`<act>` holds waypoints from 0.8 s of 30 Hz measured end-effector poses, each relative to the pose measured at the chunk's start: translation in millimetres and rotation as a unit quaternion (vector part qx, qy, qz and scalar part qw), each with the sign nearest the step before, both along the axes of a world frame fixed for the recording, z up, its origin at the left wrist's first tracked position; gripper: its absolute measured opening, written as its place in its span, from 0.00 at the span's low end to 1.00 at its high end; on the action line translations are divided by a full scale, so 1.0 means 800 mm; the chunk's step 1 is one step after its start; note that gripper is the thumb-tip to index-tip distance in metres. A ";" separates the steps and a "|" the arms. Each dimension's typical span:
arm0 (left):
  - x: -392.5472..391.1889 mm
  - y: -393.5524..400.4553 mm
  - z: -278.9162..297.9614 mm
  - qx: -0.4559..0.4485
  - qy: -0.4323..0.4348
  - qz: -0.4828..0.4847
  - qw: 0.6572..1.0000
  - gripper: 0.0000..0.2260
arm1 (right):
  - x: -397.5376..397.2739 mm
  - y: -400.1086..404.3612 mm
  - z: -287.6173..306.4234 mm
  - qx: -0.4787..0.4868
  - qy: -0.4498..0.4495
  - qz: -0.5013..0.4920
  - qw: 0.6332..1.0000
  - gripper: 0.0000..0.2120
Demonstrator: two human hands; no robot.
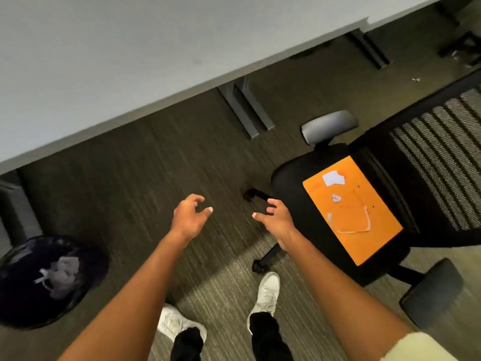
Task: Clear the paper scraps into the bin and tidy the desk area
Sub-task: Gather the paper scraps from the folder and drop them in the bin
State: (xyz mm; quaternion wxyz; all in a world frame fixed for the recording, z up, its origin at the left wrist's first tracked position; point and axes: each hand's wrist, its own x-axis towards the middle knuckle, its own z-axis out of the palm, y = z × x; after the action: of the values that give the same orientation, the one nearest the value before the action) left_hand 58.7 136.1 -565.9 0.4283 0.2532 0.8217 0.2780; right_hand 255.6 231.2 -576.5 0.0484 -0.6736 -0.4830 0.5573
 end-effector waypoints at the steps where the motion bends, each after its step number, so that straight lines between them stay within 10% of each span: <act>1: 0.023 0.017 -0.003 0.002 0.004 -0.034 0.999 0.16 | 0.031 0.008 -0.001 0.007 -0.006 -0.014 1.000 0.33; 11: 0.226 0.154 -0.060 -0.011 0.067 -0.348 0.935 0.17 | 0.306 0.045 -0.062 0.018 -0.105 -0.116 0.988 0.35; 24: 0.373 0.299 -0.148 -0.002 0.173 -0.480 0.860 0.25 | 0.441 0.125 -0.173 0.082 -0.197 -0.074 0.974 0.41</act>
State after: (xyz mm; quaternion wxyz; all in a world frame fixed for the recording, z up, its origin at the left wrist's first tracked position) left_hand 356.8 375.4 -684.3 0.3600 0.6597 0.6595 -0.0119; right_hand 608.7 331.3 -714.8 0.0483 -0.7977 -0.4764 0.3665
